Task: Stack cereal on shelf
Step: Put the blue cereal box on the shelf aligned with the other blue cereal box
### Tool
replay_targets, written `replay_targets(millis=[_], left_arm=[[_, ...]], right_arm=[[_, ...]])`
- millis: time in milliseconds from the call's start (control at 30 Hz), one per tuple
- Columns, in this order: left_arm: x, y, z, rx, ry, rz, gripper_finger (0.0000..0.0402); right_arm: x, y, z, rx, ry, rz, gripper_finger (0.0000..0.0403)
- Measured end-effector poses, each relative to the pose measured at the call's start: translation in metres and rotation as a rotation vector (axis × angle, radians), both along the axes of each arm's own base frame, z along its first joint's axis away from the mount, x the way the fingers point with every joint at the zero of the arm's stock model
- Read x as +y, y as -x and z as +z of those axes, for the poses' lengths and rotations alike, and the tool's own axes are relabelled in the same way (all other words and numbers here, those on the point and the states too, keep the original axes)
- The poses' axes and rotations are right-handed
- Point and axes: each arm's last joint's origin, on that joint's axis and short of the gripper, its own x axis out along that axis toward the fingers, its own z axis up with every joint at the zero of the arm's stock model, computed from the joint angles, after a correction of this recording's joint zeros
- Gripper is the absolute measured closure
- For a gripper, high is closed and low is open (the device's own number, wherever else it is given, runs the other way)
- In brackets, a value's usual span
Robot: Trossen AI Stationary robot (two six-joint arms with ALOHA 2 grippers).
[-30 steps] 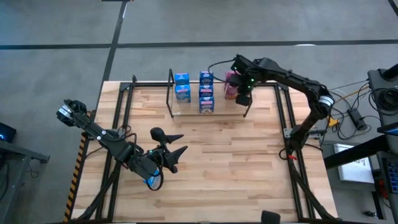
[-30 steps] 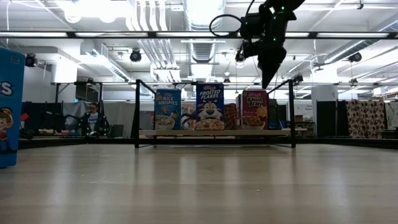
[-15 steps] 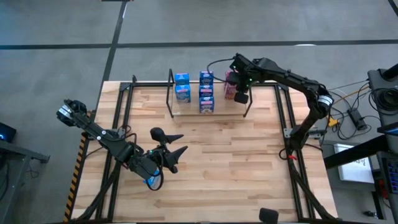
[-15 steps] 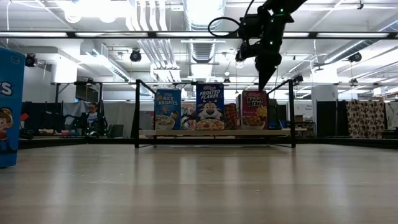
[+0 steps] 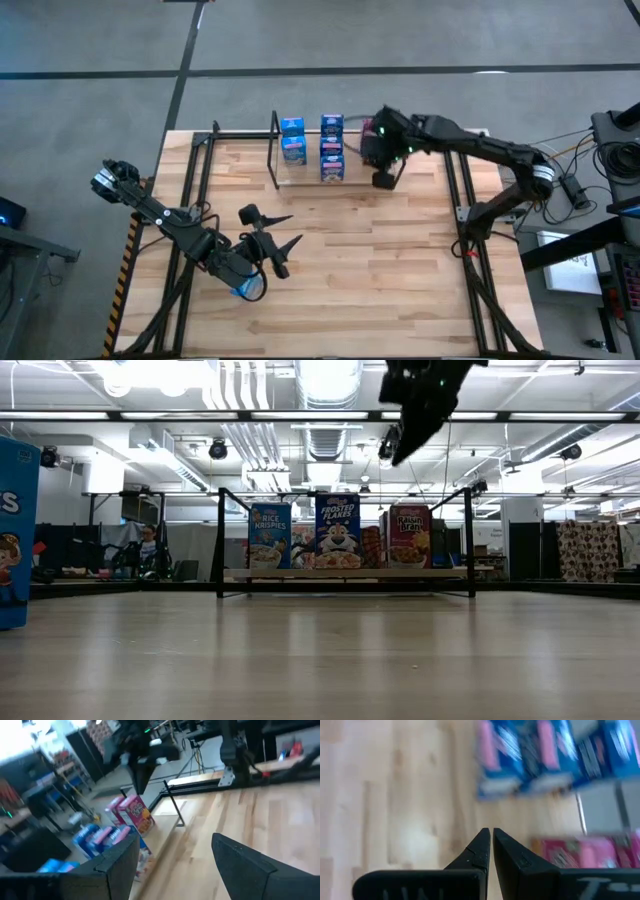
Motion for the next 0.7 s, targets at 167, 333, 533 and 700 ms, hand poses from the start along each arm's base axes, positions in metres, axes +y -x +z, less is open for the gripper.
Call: replay_targets(millis=[167,333,533,700], left_arm=[[-0.004,0.005,-0.005,-0.085,0.198,0.014,0.0169],[-0.011,0.006,-0.008,-0.117,0.469,-0.076,0.0169],[-0.019,0.003,-0.001,-0.091,0.833,-0.169,0.0169],[-0.023,0.012,-0.009,0.017,1.202,-0.056,0.0169]], right_arm=[[0.043,-0.003,-0.002,-0.123,0.035,0.125,0.0390],[0.075,0.007,-0.007,-0.229,0.060,0.213,0.0390],[0.096,0.017,-0.021,-0.368,0.076,0.274,0.0390],[0.107,0.021,-0.034,-0.427,0.068,0.299,0.0390]])
